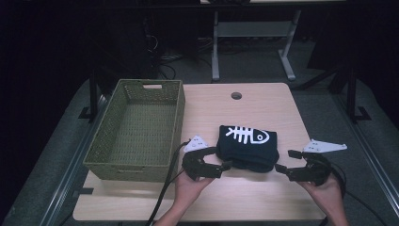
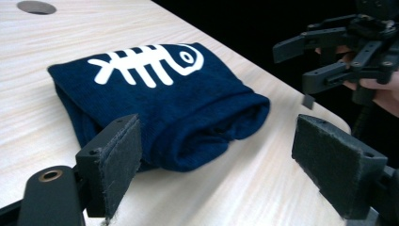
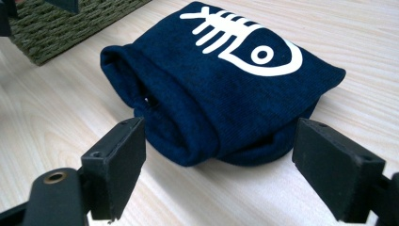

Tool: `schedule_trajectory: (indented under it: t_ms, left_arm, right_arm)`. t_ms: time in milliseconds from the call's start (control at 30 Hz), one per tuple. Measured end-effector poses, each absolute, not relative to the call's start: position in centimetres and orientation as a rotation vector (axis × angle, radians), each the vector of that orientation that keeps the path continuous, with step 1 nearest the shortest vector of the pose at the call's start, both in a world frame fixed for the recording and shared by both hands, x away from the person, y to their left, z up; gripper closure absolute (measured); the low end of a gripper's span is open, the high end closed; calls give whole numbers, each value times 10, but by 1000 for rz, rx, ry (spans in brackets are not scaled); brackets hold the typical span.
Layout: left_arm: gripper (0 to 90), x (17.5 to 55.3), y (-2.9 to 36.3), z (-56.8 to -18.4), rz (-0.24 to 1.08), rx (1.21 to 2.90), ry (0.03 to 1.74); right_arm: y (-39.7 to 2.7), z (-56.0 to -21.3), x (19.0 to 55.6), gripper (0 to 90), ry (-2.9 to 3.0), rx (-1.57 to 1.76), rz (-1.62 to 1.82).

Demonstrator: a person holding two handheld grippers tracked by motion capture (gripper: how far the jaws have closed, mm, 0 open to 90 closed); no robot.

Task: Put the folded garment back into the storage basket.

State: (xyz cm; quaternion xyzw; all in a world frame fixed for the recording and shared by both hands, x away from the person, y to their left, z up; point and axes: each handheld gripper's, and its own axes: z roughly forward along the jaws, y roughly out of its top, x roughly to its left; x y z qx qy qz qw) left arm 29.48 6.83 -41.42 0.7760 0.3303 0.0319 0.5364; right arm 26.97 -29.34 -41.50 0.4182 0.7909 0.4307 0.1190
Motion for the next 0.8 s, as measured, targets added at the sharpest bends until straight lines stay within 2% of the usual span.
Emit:
schedule_trajectory:
  t_ms: [233,800]
  left_arm:
    - [161,312,57,-414,114,1859,834]
    - [162,352,50,-431,75,1868,951]
  right_arm:
    - [-296,-416,286,175,2325,1248,1250]
    - [-303,-418,313,176,2315,1341,1237]
